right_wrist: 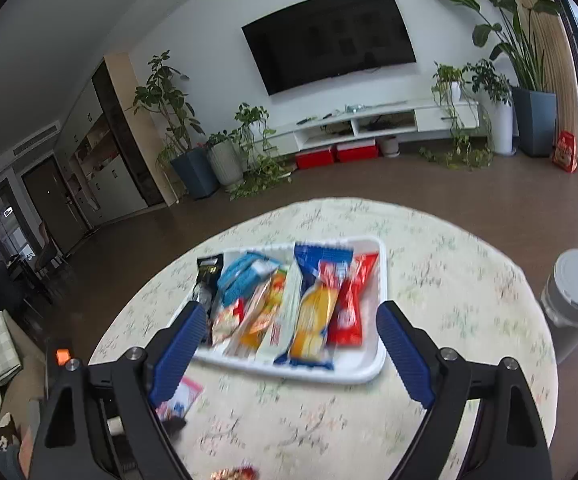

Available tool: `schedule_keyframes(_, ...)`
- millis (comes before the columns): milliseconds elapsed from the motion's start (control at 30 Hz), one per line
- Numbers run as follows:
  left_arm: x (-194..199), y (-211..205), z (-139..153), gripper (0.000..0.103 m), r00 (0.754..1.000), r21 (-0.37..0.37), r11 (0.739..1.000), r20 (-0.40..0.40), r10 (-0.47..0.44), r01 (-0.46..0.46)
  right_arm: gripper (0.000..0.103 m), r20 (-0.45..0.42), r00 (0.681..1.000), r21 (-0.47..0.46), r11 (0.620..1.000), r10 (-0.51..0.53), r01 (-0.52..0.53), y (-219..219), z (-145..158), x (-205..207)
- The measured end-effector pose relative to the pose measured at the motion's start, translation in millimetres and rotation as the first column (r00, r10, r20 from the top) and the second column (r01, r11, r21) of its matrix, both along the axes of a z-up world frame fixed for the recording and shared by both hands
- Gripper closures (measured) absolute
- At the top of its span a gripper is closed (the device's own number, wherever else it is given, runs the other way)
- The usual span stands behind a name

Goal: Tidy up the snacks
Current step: 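Lower the right gripper onto the red-gold candy packet while the left holds the pink packet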

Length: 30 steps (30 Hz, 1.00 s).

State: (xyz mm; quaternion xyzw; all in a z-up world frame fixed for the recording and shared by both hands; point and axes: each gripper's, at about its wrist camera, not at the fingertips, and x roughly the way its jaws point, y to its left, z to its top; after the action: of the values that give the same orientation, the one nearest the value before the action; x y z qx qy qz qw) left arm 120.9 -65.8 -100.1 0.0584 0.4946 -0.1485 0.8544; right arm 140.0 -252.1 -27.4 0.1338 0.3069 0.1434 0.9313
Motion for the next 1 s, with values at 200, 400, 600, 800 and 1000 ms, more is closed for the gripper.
schedule_keyframes(200,-20,21,7,0.078,1.000,-0.081,0.997,0.009,0.001,0.000,0.014,-0.147,0.988,-0.004,0.998,0.054,-0.055,15,-22,-37)
schedule_keyframes(400,-52,39,9,0.078,1.000,-0.163,0.987,0.002,0.004,-0.003,0.021,-0.312,0.939,-0.176,0.963,0.142,-0.204,59,-49,-57)
schedule_keyframes(600,-73,52,15,0.078,1.000,-0.220,0.976,0.017,-0.001,0.005,0.032,-0.414,0.900,-0.294,0.915,0.137,-0.275,81,-80,-57)
schedule_keyframes(800,-81,62,16,0.078,1.000,-0.254,0.967,0.020,0.004,0.001,0.036,-0.451,0.876,-0.366,0.859,0.172,-0.357,100,-86,-50)
schedule_keyframes(1000,-84,69,15,0.078,1.000,-0.277,0.961,0.018,0.011,-0.006,0.042,-0.476,0.862,-0.359,0.856,0.175,-0.372,100,-90,-46)
